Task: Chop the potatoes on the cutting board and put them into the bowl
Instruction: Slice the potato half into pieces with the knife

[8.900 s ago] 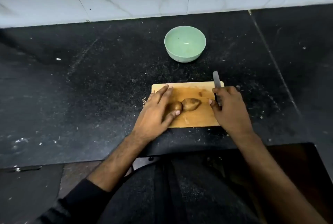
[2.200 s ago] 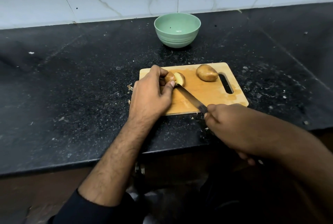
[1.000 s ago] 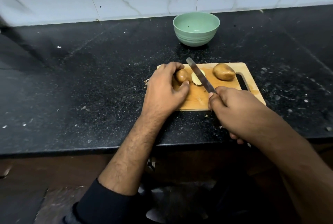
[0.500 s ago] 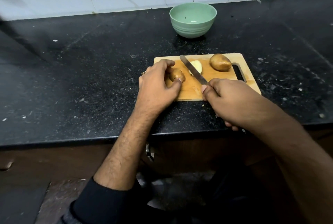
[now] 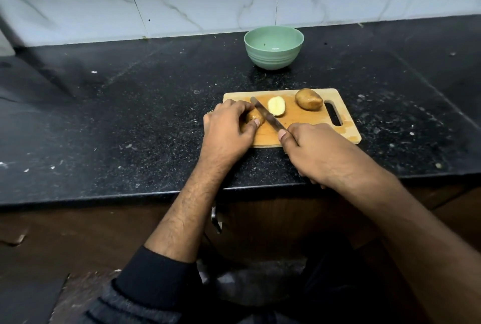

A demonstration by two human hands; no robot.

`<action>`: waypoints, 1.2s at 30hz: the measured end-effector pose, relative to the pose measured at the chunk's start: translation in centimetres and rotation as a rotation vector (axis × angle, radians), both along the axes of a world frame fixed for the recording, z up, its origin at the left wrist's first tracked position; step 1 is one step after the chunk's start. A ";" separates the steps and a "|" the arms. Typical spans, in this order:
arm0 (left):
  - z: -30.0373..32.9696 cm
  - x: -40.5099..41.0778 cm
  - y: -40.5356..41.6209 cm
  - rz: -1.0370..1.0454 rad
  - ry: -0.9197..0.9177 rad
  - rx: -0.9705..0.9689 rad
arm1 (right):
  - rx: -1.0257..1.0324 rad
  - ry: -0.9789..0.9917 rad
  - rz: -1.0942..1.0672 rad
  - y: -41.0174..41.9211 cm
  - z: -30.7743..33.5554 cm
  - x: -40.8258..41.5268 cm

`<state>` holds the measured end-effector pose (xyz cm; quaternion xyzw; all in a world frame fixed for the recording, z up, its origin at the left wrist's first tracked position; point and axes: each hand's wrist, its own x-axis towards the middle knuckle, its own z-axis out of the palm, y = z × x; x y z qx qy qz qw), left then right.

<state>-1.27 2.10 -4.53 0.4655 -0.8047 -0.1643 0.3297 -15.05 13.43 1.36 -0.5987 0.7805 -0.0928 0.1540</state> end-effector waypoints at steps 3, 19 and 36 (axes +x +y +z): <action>0.0 -0.1 0.0 0.004 -0.028 -0.023 | 0.018 0.021 0.000 -0.1 0.3 0.3; -0.1 -0.3 -0.4 0.006 -0.118 -0.096 | 0.101 0.014 -0.013 -0.7 1.5 0.0; 0.0 -0.4 -0.4 0.024 -0.032 -0.057 | 0.302 -0.058 -0.023 -0.7 1.3 -0.1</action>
